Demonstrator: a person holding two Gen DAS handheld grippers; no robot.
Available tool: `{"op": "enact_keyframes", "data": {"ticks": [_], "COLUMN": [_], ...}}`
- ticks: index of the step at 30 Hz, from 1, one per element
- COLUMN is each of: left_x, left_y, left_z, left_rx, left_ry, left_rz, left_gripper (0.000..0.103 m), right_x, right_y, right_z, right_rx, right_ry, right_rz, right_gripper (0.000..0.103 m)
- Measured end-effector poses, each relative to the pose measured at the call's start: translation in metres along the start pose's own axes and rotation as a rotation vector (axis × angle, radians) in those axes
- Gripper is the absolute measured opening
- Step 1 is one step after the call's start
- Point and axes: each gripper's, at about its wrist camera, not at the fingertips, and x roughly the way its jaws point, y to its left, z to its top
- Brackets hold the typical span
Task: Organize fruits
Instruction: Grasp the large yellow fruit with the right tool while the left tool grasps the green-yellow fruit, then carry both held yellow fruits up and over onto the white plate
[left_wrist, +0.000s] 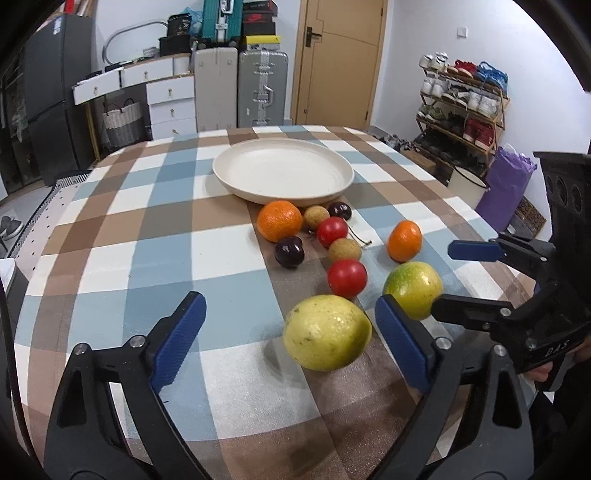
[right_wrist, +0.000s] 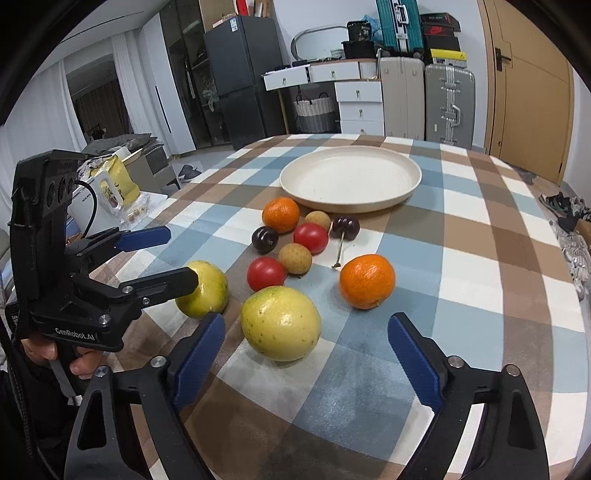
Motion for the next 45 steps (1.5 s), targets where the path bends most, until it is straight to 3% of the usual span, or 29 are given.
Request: {"op": "enact_keyframes", "data": {"ticks": [4,13,17,30,45], "left_x": [0.008,0.019,0.018,0.014,-0.002], "left_y": [-0.002,-0.005,-0.004,0.0,0.006], "left_z": [-0.002,-0.008,-0.008,-0.006,0.015], "left_rx": [-0.001,0.0,-0.021,-0.054,-0.084], "left_ry": [0.035,0.098,0.101,0.089,0.012], "left_rz": [-0.028,-0.092,-0.156,-0.166,-0.107], "left_gripper": [0.089,0.07,0.053,0.052,0.052], "right_x": [0.005,0.022,0.027,0.036,0.017], "right_y": [0.0,0.001,0.002,0.001,-0.001], "right_z": [0.002,0.001,0.002,0.007,0.009], "right_rx": [-0.001,0.033,0.028,0.033,0.068], "right_ry": [0.019,0.071,0.089,0.113,0.042], "right_rz": [0.014,0.046,0.055,0.096,0.146], "right_gripper": [0.088,0.078,0.075,0.054,0.053]}}
